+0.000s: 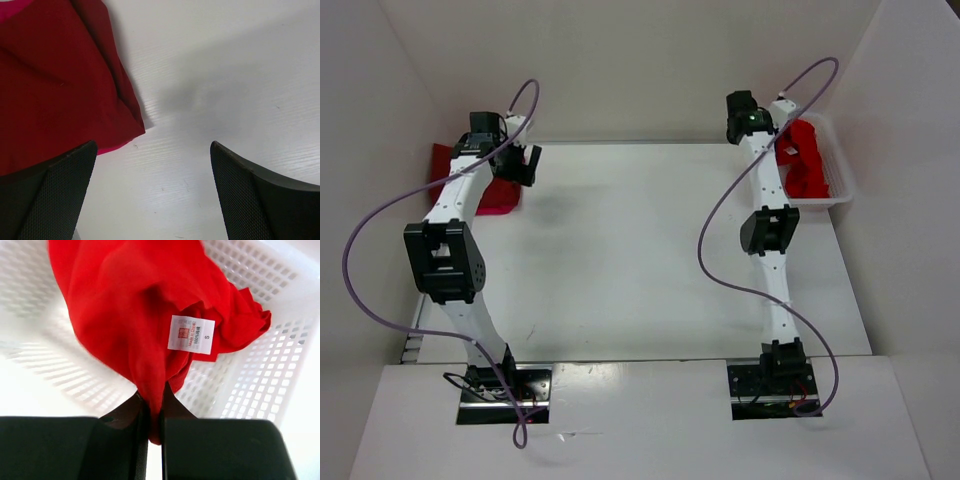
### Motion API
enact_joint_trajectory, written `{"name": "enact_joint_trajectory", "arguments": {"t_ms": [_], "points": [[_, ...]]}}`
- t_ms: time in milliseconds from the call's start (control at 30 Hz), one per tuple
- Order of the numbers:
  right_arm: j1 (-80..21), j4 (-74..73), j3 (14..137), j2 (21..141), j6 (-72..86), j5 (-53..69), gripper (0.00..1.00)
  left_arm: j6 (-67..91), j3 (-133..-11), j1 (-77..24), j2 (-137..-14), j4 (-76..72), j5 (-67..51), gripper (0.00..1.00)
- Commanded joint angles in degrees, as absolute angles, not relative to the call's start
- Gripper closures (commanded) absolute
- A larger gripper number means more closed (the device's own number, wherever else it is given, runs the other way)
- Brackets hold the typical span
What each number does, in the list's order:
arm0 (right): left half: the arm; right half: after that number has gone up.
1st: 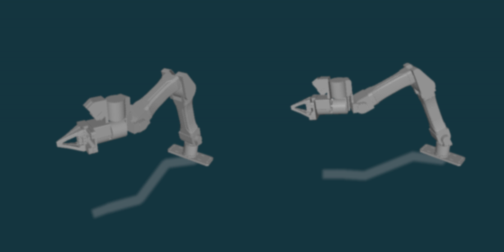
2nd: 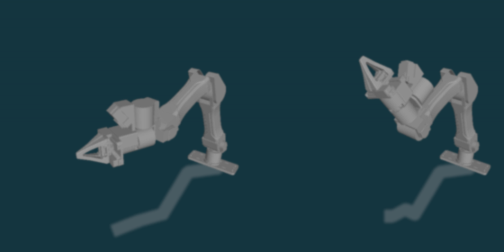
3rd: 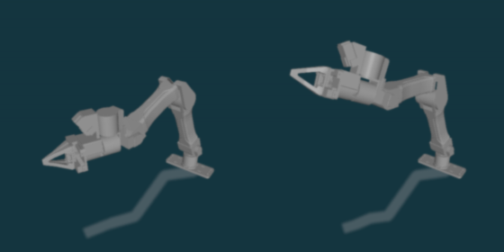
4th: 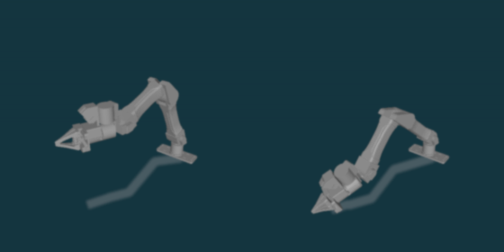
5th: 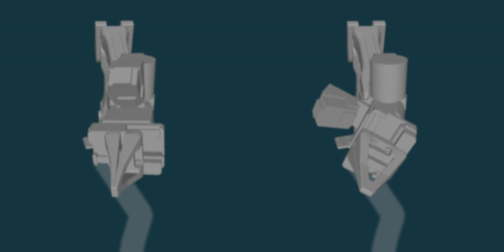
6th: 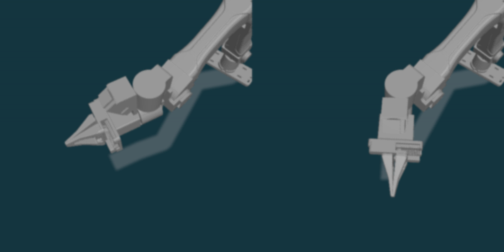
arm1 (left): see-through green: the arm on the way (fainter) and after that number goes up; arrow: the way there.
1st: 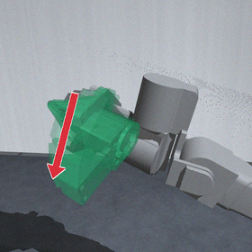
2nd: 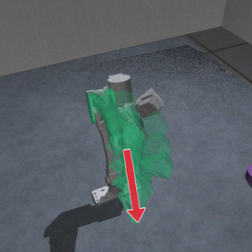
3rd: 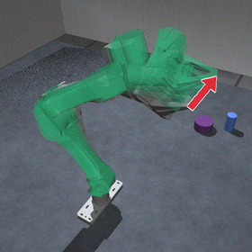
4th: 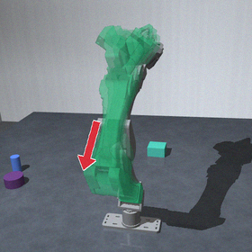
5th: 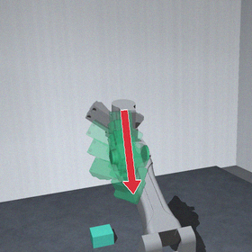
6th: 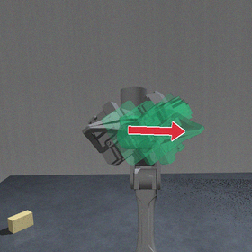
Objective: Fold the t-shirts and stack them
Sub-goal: Grab crumpled tshirt from bin with the right arm, then move the tshirt to the center of the board
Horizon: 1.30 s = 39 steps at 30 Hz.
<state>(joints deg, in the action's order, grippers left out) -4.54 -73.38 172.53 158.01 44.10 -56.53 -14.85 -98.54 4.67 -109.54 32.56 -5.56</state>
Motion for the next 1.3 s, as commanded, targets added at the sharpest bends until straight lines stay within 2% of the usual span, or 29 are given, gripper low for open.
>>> {"name": "enact_joint_trajectory", "arguments": {"t_ms": [0, 267, 467, 567, 700, 933, 1033, 1167, 1200, 1233, 1267], "points": [[-5.4, -74.3, 177.0, 150.0, 46.1, -58.8, 1.0, -15.3, -97.9, 4.4, -105.0, 32.0, -8.1, 0.0], [-12.9, -73.7, 179.4, 137.9, 47.5, -61.9, 1.0, -14.8, -97.9, 4.4, -100.3, 32.0, -9.9, 0.0], [-17.6, -66.7, 179.4, 126.3, 36.8, -57.7, 1.0, -14.8, -97.9, 4.4, -95.2, 32.0, -11.1, 0.0], [-23.8, -61.3, 179.4, 119.0, 29.0, -50.2, 1.0, -14.8, -97.4, 4.4, -92.7, 32.5, -12.2, 0.0], [-31.2, -57.4, 177.9, 112.1, 21.7, -33.8, 1.0, -14.2, -96.2, 4.4, -90.5, 32.5, -13.9, 0.0], [-49.1, -55.5, 168.9, 108.6, 9.1, -17.9, 1.0, -13.7, -93.7, 4.4, -86.5, 32.5, -13.8, 0.0], [-49.9, -56.2, 167.9, 108.6, 9.1, -20.5, 1.0, -13.7, -93.1, 4.4, -85.9, 32.0, -12.4, 0.0], [-49.2, -56.2, 166.0, 109.4, 12.8, -33.2, 1.0, -13.7, -93.1, 4.4, -85.9, 31.5, -10.3, 0.0], [-48.3, -56.9, 165.5, 110.3, 14.2, -35.5, 0.01, -13.7, -93.1, 4.4, -85.9, 31.5, -10.3, 0.0], [-47.2, -57.7, 165.5, 111.0, 16.0, -37.7, 0.97, -13.7, -93.1, 4.4, -85.9, 31.5, -10.3, 0.0], [-44.2, -60.4, 165.0, 112.6, 17.9, -39.2, 0.98, -13.7, -93.1, 4.4, -85.9, 31.5, -10.3, 0.0]]}}
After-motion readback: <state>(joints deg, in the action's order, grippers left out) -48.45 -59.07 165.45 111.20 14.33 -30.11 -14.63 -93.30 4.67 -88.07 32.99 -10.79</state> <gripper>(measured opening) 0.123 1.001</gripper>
